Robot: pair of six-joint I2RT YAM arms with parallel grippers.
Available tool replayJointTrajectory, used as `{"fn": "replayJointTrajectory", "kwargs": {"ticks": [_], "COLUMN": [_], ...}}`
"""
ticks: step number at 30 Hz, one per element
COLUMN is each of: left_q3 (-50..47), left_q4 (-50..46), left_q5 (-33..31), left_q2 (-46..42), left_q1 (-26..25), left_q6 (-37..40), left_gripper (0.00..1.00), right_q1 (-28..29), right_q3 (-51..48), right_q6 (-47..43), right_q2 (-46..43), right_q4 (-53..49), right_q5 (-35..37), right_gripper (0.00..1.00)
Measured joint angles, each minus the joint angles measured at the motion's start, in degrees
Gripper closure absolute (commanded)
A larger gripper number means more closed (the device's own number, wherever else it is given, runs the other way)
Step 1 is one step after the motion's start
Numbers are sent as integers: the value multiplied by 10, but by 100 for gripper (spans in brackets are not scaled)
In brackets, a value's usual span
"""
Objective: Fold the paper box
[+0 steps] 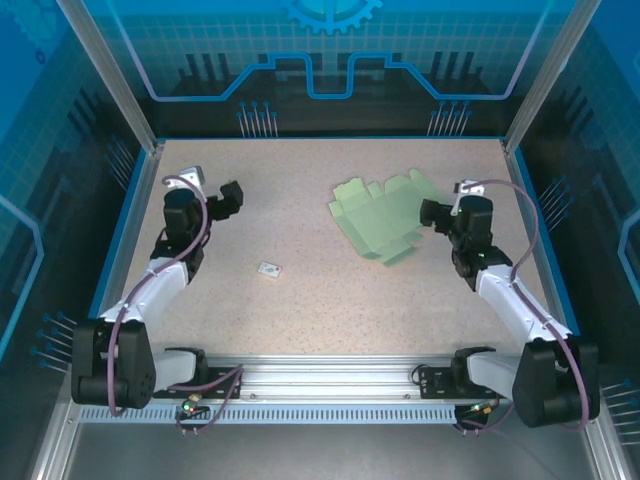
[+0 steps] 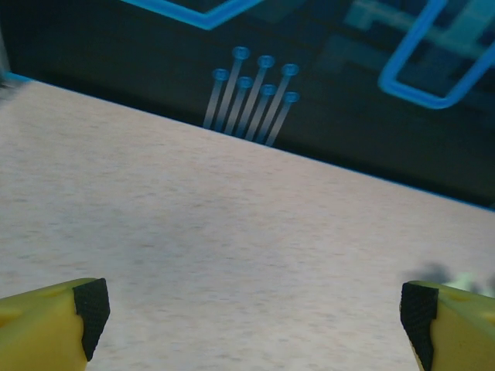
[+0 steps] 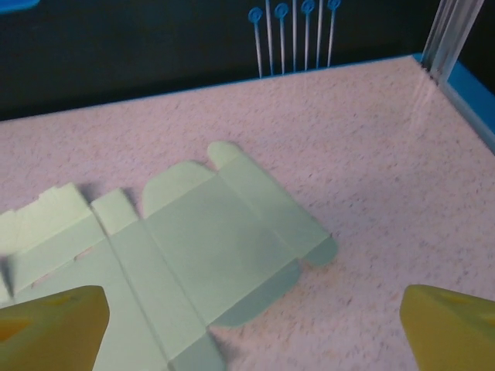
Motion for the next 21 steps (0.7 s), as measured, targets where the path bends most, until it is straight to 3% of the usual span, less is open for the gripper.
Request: {"fn": "replayJointTrajectory", "kwargs": {"ticks": [3,7,12,21], "left_q3": [21,61,124,261], "left_q4": [-21,-60,-86,-116], "left_q5": [48,87,126,145], "left_q2": [20,91,203,367], "left_q1": [-35,-140,-231,-249], "left_q6": [-36,-60,-66,-63], "left_gripper": [2,6,14,24], "right_q1": [96,170,177,148], "right_q3": [47,87,112,154], "right_q6": [6,6,-3,-14], "right_q2": [36,103,174,228], "right_q4": [-78,-139,-185,-187], "right_q5": [19,2,-38,-106], "right_gripper": [2,3,5,7]}}
